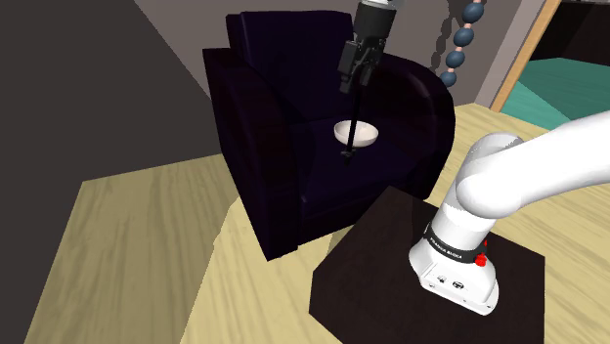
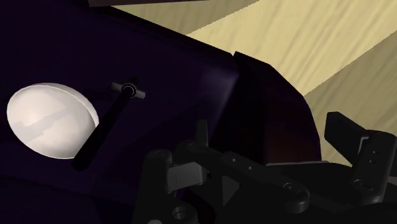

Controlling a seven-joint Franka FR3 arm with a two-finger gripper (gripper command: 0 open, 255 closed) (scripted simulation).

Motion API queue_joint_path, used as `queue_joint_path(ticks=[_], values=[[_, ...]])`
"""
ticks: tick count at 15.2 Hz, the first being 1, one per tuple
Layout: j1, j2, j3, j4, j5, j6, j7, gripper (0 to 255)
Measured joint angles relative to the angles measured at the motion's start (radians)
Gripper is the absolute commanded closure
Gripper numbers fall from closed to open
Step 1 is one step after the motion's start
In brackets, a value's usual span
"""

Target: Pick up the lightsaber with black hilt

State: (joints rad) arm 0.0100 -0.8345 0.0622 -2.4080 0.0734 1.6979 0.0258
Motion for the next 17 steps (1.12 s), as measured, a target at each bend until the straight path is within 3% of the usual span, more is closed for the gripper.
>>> queue_joint_path(ticks=[7,17], values=[[-0.046,0.076,-0.089,0.008,-0.067,0.062,-0.092,0],[-0.115,0.299,-0.252,0.103,-0.156,0.193,-0.258,0]])
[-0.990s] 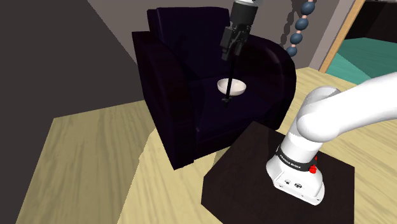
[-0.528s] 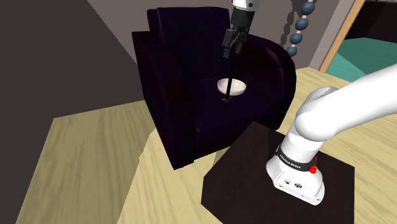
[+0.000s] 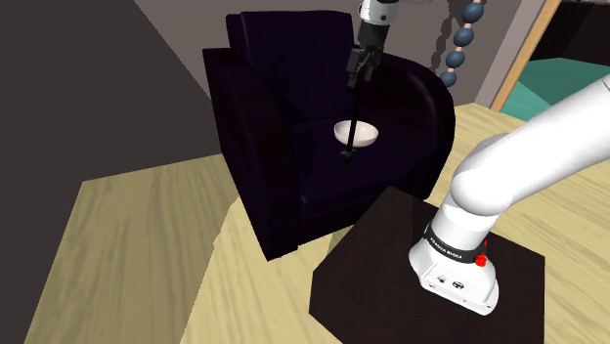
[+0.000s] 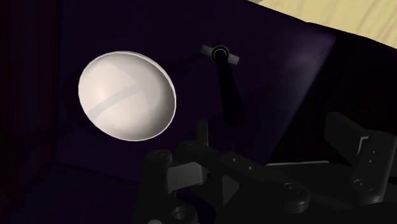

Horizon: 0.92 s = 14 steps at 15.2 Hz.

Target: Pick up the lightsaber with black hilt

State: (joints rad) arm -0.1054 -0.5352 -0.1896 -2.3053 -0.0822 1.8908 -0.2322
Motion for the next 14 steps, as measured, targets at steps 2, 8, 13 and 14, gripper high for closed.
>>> queue_joint_path(ticks=[2,8,13,14], values=[[-0.007,0.023,-0.018,0.009,-0.006,0.015,-0.018,0],[-0.011,0.04,-0.031,-0.054,-0.012,0.096,-0.027,0],[-0.011,0.044,-0.033,-0.068,-0.013,0.114,-0.028,255],[-0.011,0.044,-0.033,-0.068,-0.013,0.114,-0.028,255]])
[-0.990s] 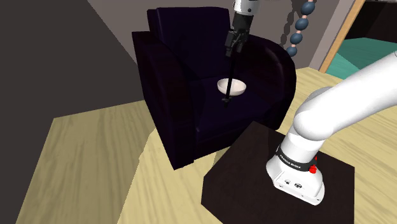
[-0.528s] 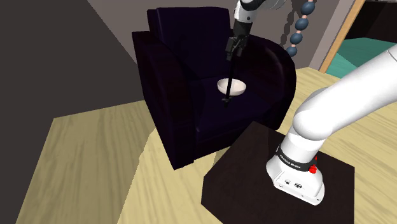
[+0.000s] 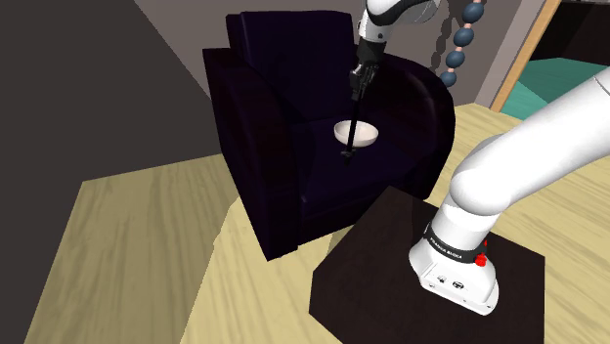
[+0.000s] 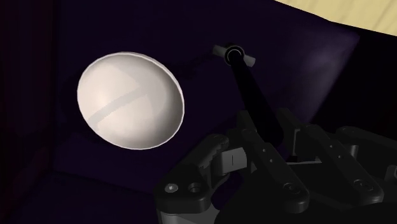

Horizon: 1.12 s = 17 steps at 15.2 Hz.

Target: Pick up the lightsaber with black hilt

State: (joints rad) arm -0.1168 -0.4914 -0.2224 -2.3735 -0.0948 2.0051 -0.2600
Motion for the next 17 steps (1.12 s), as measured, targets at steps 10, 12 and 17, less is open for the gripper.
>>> queue_joint_path(ticks=[10,12,17], values=[[0.002,-0.006,0.006,0.034,0.002,-0.041,0.003,255],[0.001,-0.005,0.004,0.064,0.003,-0.069,-0.001,255],[0.004,-0.004,0.009,0.129,0.007,-0.133,-0.001,255]])
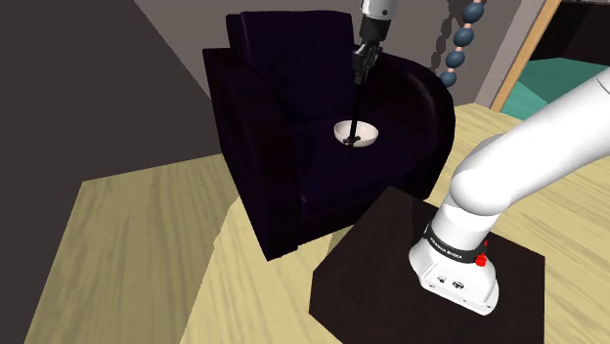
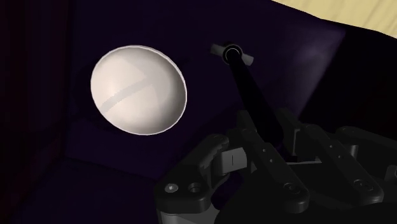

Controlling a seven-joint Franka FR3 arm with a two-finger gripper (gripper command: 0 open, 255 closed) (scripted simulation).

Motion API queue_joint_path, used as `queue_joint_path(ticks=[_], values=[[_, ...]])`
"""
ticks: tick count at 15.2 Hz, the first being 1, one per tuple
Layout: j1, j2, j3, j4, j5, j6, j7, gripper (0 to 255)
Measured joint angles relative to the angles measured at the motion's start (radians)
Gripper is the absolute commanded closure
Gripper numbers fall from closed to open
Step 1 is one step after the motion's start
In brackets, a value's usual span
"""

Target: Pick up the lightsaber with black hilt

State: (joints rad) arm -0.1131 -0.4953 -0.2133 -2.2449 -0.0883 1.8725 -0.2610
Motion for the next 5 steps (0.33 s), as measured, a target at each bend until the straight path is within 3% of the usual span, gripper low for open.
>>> queue_joint_path(ticks=[5], values=[[0.002,0.003,0.003,0.064,0.003,-0.061,-0.001,255]])
